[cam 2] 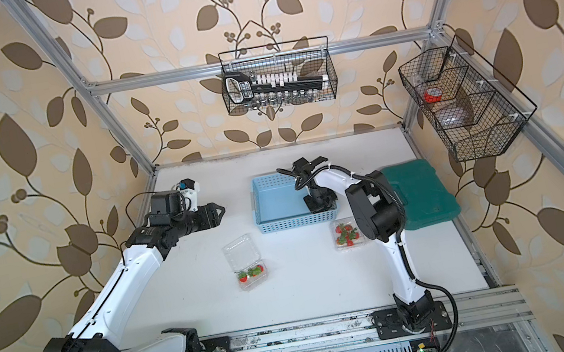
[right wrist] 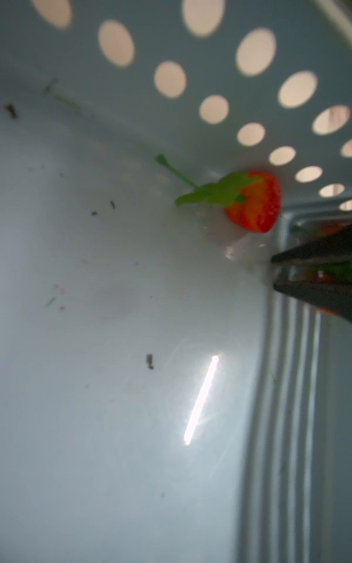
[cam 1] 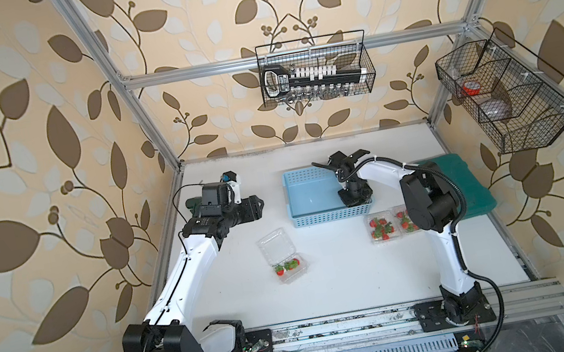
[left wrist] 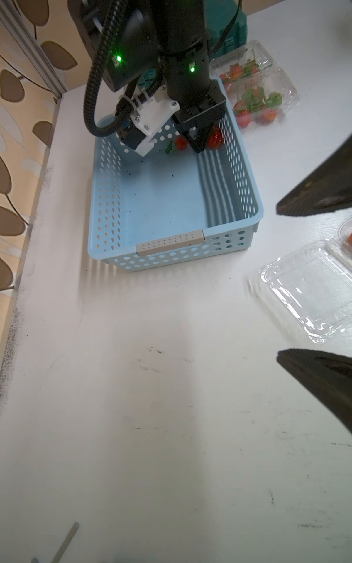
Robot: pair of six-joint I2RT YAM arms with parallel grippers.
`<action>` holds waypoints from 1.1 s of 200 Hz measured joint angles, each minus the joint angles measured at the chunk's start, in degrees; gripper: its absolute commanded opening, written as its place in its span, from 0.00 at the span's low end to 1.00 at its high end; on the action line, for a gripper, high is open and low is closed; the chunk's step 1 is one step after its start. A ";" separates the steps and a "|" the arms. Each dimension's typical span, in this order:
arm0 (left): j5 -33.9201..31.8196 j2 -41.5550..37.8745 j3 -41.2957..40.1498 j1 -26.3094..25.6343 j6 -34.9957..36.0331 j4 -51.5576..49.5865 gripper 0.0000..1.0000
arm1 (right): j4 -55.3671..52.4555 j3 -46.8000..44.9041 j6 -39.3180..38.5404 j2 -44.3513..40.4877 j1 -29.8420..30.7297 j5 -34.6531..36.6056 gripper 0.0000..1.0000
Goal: Pack strawberries into containers
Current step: Pick up the strawberry from the basket.
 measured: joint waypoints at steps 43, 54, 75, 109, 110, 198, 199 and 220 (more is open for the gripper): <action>0.00 0.00 0.00 0.00 0.00 0.00 0.71 | 1.77 0.85 0.46 -0.11 -0.68 -2.75 0.00; 0.00 0.00 0.00 0.00 0.00 0.00 0.70 | 2.54 0.92 0.46 -0.46 -0.70 -3.65 0.00; 0.00 0.00 0.00 0.00 0.00 0.00 0.71 | 3.58 1.03 0.46 -2.23 -0.70 -5.11 0.00; 0.00 0.00 0.00 0.00 0.00 0.00 0.70 | 4.74 1.92 0.44 -6.56 -0.70 -6.69 0.00; 0.00 0.00 0.00 0.00 0.00 0.00 0.71 | 4.79 1.95 0.44 -6.62 -0.70 -6.71 0.00; 0.00 0.00 0.00 0.00 0.00 0.00 0.71 | 7.15 2.03 0.44 -8.20 -0.83 -8.02 0.00; 0.00 0.00 0.00 0.00 0.00 0.00 0.71 | 7.19 2.03 0.44 -8.20 -0.83 -8.07 0.00; 0.00 0.00 0.00 0.00 0.00 0.00 0.70 | 7.78 3.67 0.44 -7.17 -1.03 -9.09 0.00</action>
